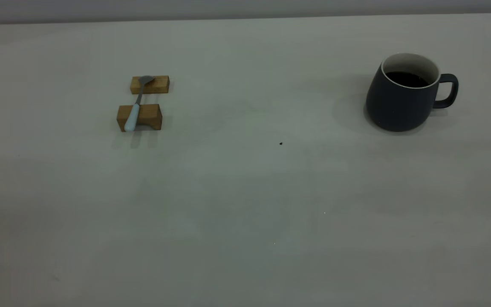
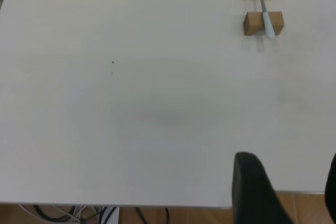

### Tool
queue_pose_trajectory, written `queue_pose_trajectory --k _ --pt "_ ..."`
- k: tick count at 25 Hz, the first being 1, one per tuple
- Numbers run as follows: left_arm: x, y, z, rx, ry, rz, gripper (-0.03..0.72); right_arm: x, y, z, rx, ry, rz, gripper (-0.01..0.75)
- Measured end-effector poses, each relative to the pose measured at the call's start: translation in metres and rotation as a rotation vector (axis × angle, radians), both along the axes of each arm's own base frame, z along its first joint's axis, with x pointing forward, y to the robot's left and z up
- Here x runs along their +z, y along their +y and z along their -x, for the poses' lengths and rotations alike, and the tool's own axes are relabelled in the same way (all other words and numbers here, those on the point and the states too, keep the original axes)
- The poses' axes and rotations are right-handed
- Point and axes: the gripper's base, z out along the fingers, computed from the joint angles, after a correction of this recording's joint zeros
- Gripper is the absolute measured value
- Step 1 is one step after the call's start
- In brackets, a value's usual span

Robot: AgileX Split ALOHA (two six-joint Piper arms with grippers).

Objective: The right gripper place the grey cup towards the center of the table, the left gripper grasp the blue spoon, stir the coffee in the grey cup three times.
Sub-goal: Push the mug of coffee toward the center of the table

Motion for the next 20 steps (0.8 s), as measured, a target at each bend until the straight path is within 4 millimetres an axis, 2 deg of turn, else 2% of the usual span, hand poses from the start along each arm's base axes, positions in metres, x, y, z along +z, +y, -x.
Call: queue_pose_trajectory --k 16,18,20 --pt "0.0000 0.0000 0.0000 0.000 0.000 0.000 0.409 0.0000 0.0017 0.0001 0.002 0.002 -0.031 0.240" --pt "0.0000 0.0000 0.0000 0.000 0.000 0.000 0.409 0.0007 0.0026 0.0007 -0.004 0.004 -0.058 0.254" --pt "0.0000 0.0000 0.0000 0.000 0.000 0.000 0.409 0.0046 0.0031 0.0015 -0.008 0.003 -0.075 0.299"
